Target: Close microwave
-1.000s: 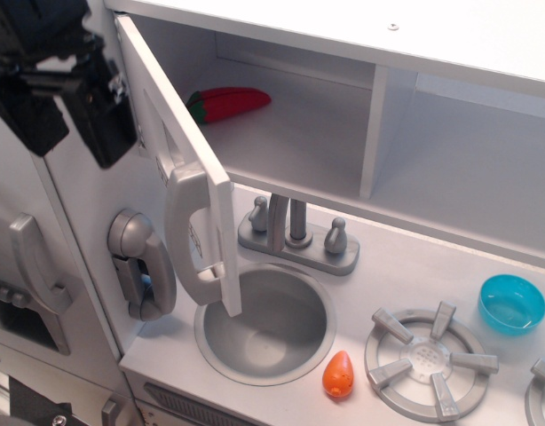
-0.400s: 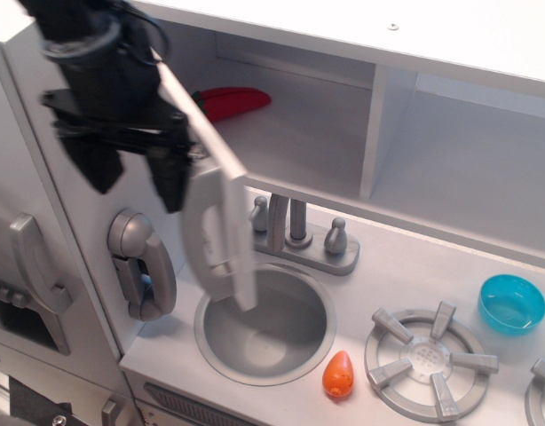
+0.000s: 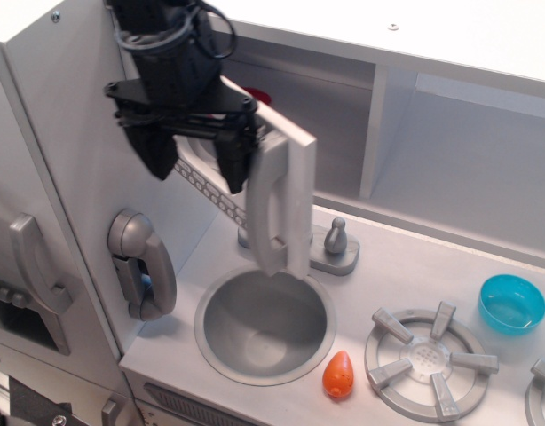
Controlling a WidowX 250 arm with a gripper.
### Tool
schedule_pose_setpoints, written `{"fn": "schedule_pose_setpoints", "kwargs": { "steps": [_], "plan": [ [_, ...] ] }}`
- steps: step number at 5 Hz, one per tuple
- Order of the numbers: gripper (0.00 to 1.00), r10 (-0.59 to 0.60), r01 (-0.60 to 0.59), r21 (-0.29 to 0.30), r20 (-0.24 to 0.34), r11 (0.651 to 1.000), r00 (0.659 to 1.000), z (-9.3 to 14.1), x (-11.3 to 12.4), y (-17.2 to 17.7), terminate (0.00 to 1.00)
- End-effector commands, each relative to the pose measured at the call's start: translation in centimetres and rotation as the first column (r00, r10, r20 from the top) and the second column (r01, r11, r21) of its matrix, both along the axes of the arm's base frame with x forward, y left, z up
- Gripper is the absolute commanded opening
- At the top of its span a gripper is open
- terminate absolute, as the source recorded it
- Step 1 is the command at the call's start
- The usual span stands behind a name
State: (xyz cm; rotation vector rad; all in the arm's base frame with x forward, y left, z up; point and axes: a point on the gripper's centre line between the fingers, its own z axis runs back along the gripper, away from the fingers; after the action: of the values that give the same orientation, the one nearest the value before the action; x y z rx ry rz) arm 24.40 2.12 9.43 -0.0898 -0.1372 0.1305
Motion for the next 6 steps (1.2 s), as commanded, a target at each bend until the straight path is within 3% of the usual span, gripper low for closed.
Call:
{"fn": "schedule_pose_setpoints", "kwargs": {
  "steps": [1,3,4,5,6],
  "plan": [
    [1.0,0.046,-0.045,-0.017,0.061,0.999,0.997,0.8,4.0,-1.6,0.0],
    [1.0,0.081,-0.08,-0.013,0.169,0.997,0.982,1.1,7.0,-2.5,0.0],
    [1.0,0.07,-0.062,-0.035,0.323,0.997,0.944,1.6,7.6,-2.5,0.0],
    [1.0,0.082,-0.062,-0.064,0.381,0.996,0.921,1.9,8.0,-2.5,0.0],
    [1.0,0.07,-0.056,-0.051,0.322,0.997,0.944,1.7,7.7,-2.4,0.0]
  ]
}}
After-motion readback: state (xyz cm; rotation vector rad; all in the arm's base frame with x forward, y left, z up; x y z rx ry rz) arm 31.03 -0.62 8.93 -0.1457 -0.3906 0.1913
